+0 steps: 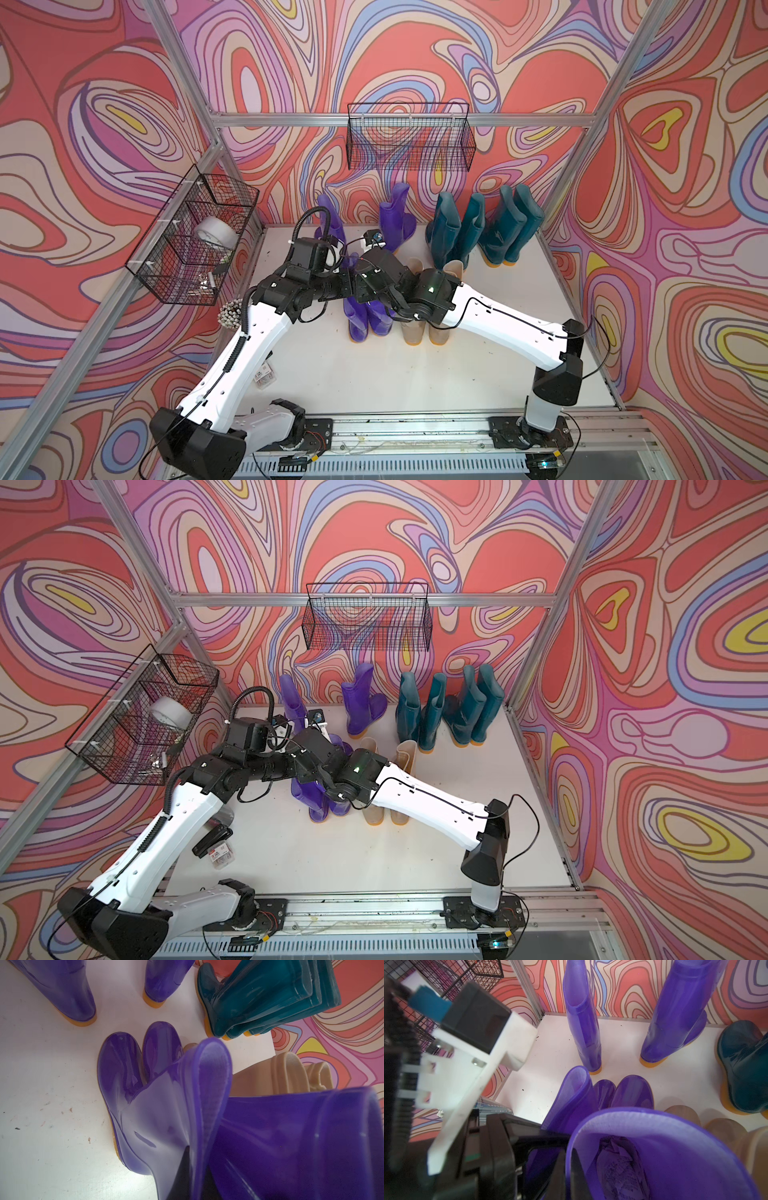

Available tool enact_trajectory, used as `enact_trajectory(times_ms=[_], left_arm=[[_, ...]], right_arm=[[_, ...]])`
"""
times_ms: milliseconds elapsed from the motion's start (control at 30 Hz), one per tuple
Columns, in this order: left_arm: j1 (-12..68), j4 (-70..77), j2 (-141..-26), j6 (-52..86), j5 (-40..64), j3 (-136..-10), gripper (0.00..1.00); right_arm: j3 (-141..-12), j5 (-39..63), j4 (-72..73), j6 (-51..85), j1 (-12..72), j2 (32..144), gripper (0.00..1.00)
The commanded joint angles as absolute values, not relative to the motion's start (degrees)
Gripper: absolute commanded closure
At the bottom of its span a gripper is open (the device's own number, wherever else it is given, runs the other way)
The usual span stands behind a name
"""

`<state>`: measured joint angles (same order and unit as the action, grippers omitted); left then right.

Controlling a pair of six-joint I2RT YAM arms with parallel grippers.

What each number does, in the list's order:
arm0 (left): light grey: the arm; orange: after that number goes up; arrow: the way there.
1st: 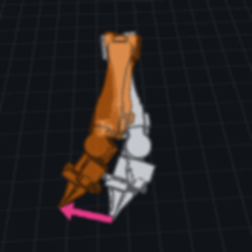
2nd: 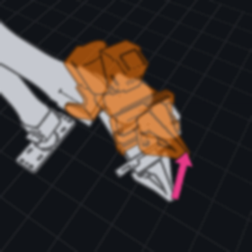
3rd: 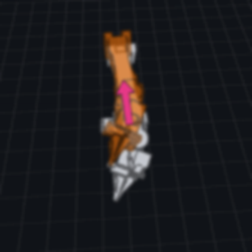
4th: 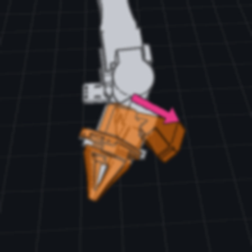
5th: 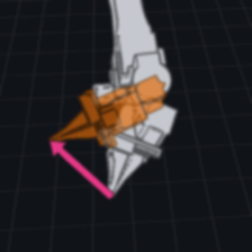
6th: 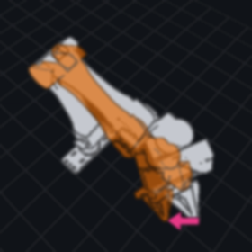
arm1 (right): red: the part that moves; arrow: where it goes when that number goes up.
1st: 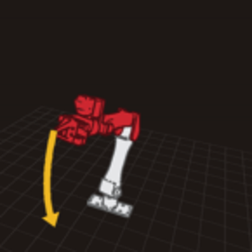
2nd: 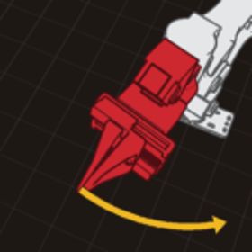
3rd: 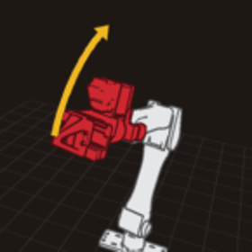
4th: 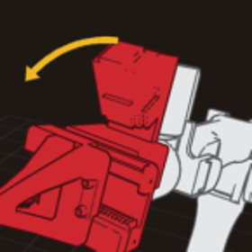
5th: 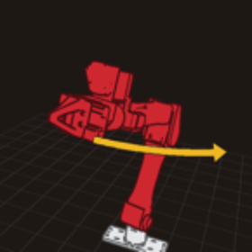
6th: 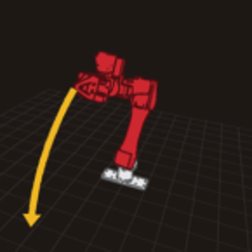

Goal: Match and arrange rain boots in pairs
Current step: Place the rain boot at the center of the board.

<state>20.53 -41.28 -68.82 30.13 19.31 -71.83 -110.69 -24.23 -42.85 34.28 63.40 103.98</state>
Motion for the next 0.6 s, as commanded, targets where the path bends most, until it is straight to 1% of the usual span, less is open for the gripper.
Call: enact_trajectory(times_ms=[0,267,400,567], left_arm=[[20.41,-33.38,-67.97,30.42,19.86,-72.33,1.0],[20.39,-36.69,-64.25,30.18,14.01,-69.37,1.0],[20.39,-36.72,-62.25,31.41,12.48,-67.45,1.0],[20.45,-37.79,-60.76,29.29,10.98,-66.81,1.0]], right_arm=[[-109.22,-24.12,-39.36,35.37,63.9,101.86,1.0],[-101.79,-24.65,-39.43,37.17,62.99,99.1,1.0],[-100.38,-25.39,-39.17,37.61,62.82,98.06,1.0],[-100.32,-27.02,-39.46,36.63,62.75,96.34,1.0]])
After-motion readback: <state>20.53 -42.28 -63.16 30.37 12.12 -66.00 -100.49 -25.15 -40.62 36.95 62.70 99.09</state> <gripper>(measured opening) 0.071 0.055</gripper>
